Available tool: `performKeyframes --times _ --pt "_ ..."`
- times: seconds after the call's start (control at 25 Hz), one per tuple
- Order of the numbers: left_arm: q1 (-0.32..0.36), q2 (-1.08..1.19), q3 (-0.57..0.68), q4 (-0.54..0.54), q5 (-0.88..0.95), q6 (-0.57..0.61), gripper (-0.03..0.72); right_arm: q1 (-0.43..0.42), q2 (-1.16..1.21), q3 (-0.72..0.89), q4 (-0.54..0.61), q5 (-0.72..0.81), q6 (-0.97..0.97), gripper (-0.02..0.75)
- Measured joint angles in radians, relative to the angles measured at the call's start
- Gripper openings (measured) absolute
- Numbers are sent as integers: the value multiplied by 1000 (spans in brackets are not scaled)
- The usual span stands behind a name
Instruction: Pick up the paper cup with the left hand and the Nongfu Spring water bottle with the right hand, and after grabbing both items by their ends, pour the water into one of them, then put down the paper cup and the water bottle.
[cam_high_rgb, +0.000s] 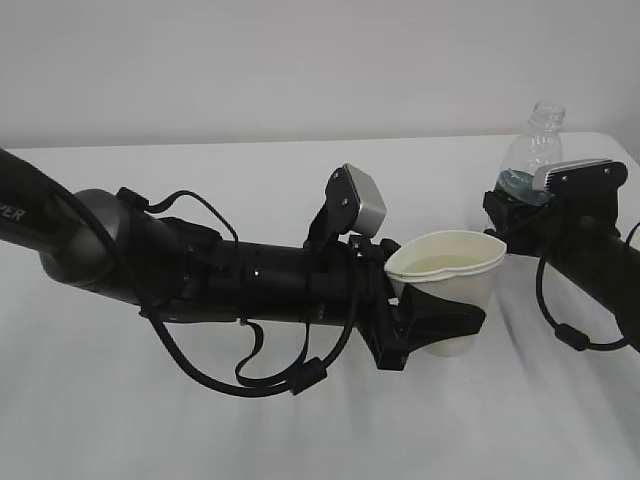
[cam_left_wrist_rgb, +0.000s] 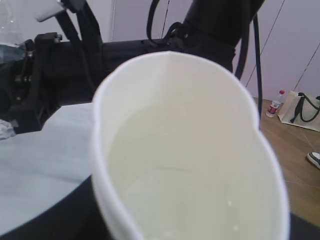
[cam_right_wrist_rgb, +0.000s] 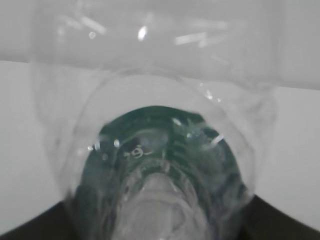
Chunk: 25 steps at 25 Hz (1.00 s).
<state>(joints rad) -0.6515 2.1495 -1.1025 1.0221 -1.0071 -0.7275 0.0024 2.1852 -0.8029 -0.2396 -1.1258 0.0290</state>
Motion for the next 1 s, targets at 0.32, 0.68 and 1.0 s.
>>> performKeyframes --times 0.32,0.68,1.0 --pt "0 0 0 0 0 0 395 0 39 -56 -17 0 0 365" --pt "0 0 0 0 13 0 395 0 84 -91 -18 0 22 365" --pt "0 0 0 0 21 0 394 0 109 -107 -18 -8 26 365"
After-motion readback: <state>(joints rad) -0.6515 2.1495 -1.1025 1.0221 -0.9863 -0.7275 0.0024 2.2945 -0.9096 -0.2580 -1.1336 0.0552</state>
